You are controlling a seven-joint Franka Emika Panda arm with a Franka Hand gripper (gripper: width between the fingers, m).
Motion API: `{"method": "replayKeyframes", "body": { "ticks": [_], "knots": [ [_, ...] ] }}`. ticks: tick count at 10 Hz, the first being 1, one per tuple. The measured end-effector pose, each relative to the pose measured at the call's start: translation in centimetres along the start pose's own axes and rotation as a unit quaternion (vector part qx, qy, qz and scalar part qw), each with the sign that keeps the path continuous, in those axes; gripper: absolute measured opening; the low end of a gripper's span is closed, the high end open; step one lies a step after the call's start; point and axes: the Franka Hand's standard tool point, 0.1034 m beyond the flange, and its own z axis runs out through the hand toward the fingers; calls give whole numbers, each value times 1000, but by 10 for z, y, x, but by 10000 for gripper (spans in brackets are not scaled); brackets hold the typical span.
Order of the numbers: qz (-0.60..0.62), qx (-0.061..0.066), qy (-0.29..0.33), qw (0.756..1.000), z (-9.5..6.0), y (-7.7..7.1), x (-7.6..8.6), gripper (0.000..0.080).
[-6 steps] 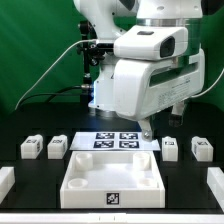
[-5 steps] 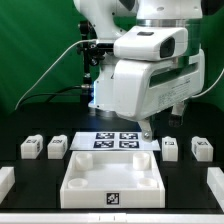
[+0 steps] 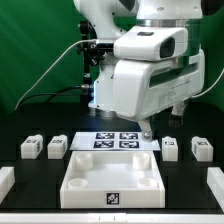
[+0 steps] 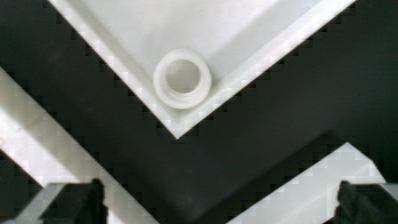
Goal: Assemble one leg
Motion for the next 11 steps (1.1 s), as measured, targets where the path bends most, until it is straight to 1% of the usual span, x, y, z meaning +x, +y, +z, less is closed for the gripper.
{"method": "replayKeyframes", "body": {
  "ticks": [4,5,6,7,8,9,10,11],
  "knots": [
    [-15,0,0,1000,0,0,0,650],
    [-49,-1,-1,999,1,0,-1,650],
    [-136,-9,7,991,6,1,-5,650],
    [-202,-14,13,979,29,-16,-30,650],
    [-256,-9,10,966,46,-35,-58,650],
    [-309,-7,10,951,61,-46,-81,650],
    [-341,-2,10,940,74,-51,-99,650],
    [-388,1,10,922,82,-50,-111,650]
  ]
}}
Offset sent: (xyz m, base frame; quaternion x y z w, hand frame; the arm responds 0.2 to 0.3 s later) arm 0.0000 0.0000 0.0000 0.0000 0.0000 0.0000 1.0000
